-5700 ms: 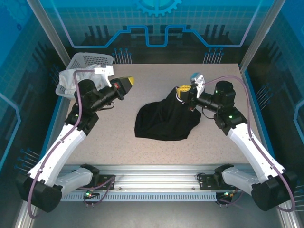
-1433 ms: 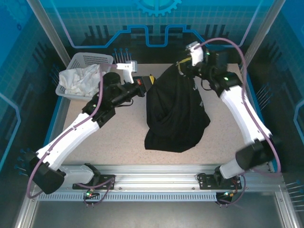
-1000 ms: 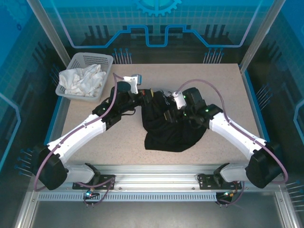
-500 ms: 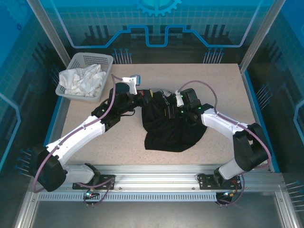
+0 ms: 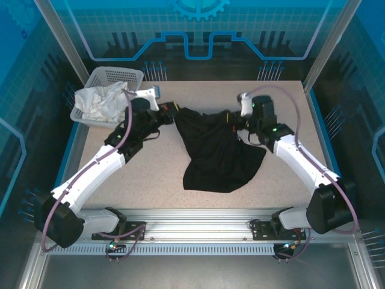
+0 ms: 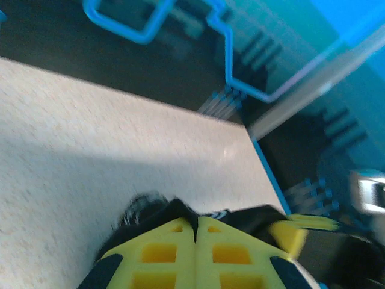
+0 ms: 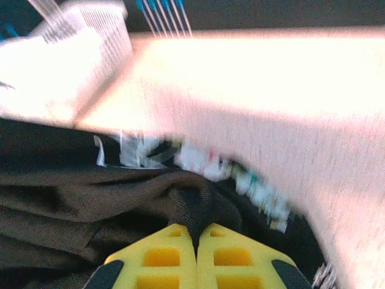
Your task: Fold the inside-out t-shirt
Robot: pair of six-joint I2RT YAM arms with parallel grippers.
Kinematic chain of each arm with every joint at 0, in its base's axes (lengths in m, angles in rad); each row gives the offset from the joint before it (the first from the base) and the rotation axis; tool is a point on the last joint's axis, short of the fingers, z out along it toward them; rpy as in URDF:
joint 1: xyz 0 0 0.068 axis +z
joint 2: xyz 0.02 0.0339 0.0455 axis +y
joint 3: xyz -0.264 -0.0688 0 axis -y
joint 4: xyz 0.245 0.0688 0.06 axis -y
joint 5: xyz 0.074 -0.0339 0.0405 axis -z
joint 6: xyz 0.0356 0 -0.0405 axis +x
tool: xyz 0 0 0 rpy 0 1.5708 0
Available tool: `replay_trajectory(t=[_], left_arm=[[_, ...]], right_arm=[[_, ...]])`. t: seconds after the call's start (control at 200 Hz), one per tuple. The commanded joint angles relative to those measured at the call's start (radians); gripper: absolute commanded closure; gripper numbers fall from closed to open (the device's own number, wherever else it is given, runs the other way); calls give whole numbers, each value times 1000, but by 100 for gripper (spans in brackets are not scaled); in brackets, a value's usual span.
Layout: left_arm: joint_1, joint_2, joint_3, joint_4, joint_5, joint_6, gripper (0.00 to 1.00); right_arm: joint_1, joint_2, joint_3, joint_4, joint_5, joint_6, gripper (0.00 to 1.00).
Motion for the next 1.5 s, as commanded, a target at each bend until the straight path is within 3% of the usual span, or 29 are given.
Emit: replay_trajectory(t=[0.0,0.115,0.215,0.525,0.67,0.77,0.87,0.96,1.156,1.301,1.491], left_arm=[[105,-24,164,35,-32,-44,100],[147,-66,258,28,-54,-8,100],[145,-113,230,34,-28,-7,100],[87,-183,-183,6,140,-57,100],[50,-223,-311,0,193,-49,100],[40,-227,-338,-3,220,-46,100],[33,-223,-326,-13,238,-39,100],[29,-220,-302,-38,247,-27,100],[21,-224,-289,-58,242,-14,100],[20,-212,-290,-44,250,-11,100],[18,-205,-270,-51,258,-12,100]], right_arm=[[-47,-38,233,23,-83,-82,100],[-62,-62,368,-3,-119,-131,100],[-62,-105,353,-21,-164,-160,100],[-9,-224,-104,-75,-246,-195,100],[108,-270,-303,-73,-165,-250,99],[194,-241,-357,-45,-59,-299,92],[278,-178,-339,-43,139,-396,84],[332,-133,-301,-54,236,-455,70],[444,-121,-284,-7,303,-533,49],[480,-70,-284,92,182,-514,43],[527,52,-265,155,172,-505,29]])
